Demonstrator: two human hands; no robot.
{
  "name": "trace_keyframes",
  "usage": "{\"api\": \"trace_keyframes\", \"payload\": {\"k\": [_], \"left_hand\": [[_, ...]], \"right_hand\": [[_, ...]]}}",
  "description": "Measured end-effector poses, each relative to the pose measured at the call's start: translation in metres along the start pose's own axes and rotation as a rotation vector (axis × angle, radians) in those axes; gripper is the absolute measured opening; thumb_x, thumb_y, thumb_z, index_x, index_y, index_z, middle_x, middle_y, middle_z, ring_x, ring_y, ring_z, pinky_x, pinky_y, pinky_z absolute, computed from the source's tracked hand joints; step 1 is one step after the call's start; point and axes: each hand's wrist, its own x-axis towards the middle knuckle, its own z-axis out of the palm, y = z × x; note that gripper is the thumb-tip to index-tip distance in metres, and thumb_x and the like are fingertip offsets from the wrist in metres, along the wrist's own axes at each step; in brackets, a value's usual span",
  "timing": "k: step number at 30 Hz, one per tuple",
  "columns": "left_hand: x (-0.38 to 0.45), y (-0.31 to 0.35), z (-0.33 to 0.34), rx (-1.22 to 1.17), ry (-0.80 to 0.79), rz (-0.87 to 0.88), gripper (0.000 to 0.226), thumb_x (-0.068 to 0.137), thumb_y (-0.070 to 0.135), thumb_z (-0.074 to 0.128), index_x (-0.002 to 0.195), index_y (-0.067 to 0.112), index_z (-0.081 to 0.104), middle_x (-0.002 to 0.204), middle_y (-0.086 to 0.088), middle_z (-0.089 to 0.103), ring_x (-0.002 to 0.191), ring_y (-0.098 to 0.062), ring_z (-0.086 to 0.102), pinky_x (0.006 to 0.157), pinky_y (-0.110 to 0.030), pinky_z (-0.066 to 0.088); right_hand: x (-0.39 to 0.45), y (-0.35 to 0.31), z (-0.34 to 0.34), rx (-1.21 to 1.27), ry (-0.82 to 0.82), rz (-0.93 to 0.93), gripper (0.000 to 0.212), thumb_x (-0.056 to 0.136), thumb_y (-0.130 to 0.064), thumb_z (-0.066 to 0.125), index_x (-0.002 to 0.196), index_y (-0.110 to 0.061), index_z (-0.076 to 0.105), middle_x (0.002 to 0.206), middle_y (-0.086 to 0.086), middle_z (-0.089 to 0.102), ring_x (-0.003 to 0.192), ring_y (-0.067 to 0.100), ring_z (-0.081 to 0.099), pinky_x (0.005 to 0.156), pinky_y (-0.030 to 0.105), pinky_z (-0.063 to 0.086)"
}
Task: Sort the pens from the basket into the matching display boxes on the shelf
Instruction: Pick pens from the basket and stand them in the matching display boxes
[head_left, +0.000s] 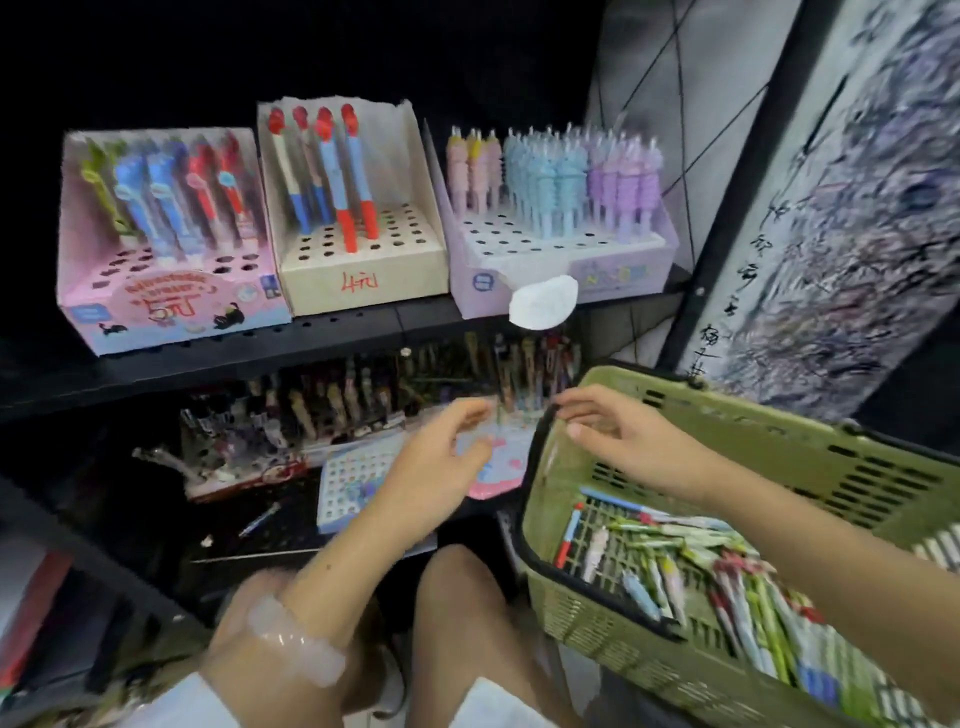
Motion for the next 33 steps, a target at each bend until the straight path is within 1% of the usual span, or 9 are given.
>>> {"api": "trace_keyframes", "payload": {"k": [3, 6, 12, 16, 18, 22, 26, 30, 33], "left_hand": [[0.011, 0.010, 0.043, 0.129, -0.121, 0.082, 0.030, 0.094, 0.025, 0.050, 0.123, 0.029, 0.050, 0.119, 0.013, 0.054, 0.108, -0.008, 0.051, 0.089, -0.023, 0.037], [0.022, 0.014, 0.083, 0.294, -0.298, 0.118, 0.038, 0.095, 0.033, 0.045, 0.133, 0.032, 0.042, 0.138, 0.012, 0.045, 0.125, -0.007, 0.041, 0.088, -0.016, 0.030], [0.039, 0.002, 0.128, 0.483, -0.536, 0.049, 0.042, 0.097, 0.035, 0.042, 0.138, 0.027, 0.037, 0.140, -0.001, 0.045, 0.121, -0.021, 0.048, 0.093, -0.033, 0.041], [0.042, -0.007, 0.138, 0.549, -0.587, 0.058, 0.042, 0.097, 0.035, 0.041, 0.138, 0.027, 0.037, 0.141, -0.006, 0.044, 0.128, -0.023, 0.041, 0.098, -0.033, 0.036], [0.043, -0.010, 0.139, 0.537, -0.583, 0.071, 0.041, 0.097, 0.036, 0.041, 0.137, 0.028, 0.038, 0.140, -0.002, 0.046, 0.125, -0.021, 0.044, 0.095, -0.029, 0.036], [0.042, -0.011, 0.141, 0.531, -0.563, 0.098, 0.042, 0.096, 0.037, 0.041, 0.136, 0.026, 0.040, 0.141, 0.003, 0.044, 0.127, -0.016, 0.040, 0.095, -0.026, 0.034], [0.042, -0.011, 0.141, 0.497, -0.535, 0.097, 0.041, 0.096, 0.037, 0.041, 0.136, 0.027, 0.040, 0.140, 0.005, 0.045, 0.126, -0.013, 0.039, 0.094, -0.024, 0.032], [0.043, -0.010, 0.140, 0.459, -0.534, 0.085, 0.040, 0.096, 0.035, 0.042, 0.135, 0.027, 0.042, 0.140, 0.006, 0.045, 0.126, -0.012, 0.038, 0.090, -0.020, 0.028], [0.042, -0.009, 0.139, 0.435, -0.529, 0.064, 0.039, 0.096, 0.035, 0.042, 0.134, 0.028, 0.041, 0.140, 0.007, 0.045, 0.125, -0.011, 0.038, 0.088, -0.019, 0.027]], "right_hand": [[-0.023, 0.043, -0.018, -0.104, 0.014, 0.092, 0.036, 0.095, -0.023, 0.051, 0.129, -0.016, 0.046, 0.116, -0.005, 0.054, 0.104, 0.005, 0.051, 0.082, 0.005, 0.038], [-0.042, 0.088, -0.028, -0.183, -0.023, 0.191, 0.039, 0.095, -0.027, 0.051, 0.131, -0.016, 0.044, 0.122, -0.002, 0.055, 0.107, 0.005, 0.050, 0.088, 0.011, 0.039], [-0.062, 0.160, -0.016, -0.323, -0.214, 0.410, 0.043, 0.095, -0.031, 0.049, 0.134, -0.015, 0.039, 0.127, 0.008, 0.056, 0.112, 0.018, 0.055, 0.089, 0.026, 0.043], [-0.062, 0.197, 0.022, -0.415, -0.343, 0.598, 0.065, 0.091, -0.039, 0.053, 0.141, -0.007, 0.023, 0.119, 0.018, 0.058, 0.104, 0.030, 0.058, 0.071, 0.030, 0.044], [-0.059, 0.211, 0.041, -0.440, -0.365, 0.618, 0.080, 0.089, -0.041, 0.055, 0.145, -0.006, 0.012, 0.133, 0.022, 0.045, 0.103, 0.033, 0.058, 0.066, 0.030, 0.040], [-0.058, 0.224, 0.072, -0.610, -0.332, 0.566, 0.086, 0.086, -0.041, 0.056, 0.149, -0.019, 0.000, 0.153, 0.020, 0.009, 0.124, 0.041, 0.041, 0.086, 0.040, 0.046], [-0.066, 0.229, 0.086, -0.653, -0.243, 0.512, 0.080, 0.084, -0.023, 0.060, 0.146, -0.023, 0.009, 0.144, 0.018, 0.019, 0.117, 0.039, 0.043, 0.083, 0.040, 0.045], [-0.070, 0.237, 0.084, -0.506, -0.124, 0.596, 0.089, 0.082, 0.001, 0.055, 0.148, -0.025, 0.001, 0.143, 0.016, 0.020, 0.116, 0.037, 0.045, 0.077, 0.036, 0.047], [-0.067, 0.240, 0.072, -0.435, -0.096, 0.626, 0.079, 0.086, -0.001, 0.052, 0.148, -0.017, 0.005, 0.140, 0.020, 0.033, 0.116, 0.035, 0.048, 0.081, 0.038, 0.048]]}}
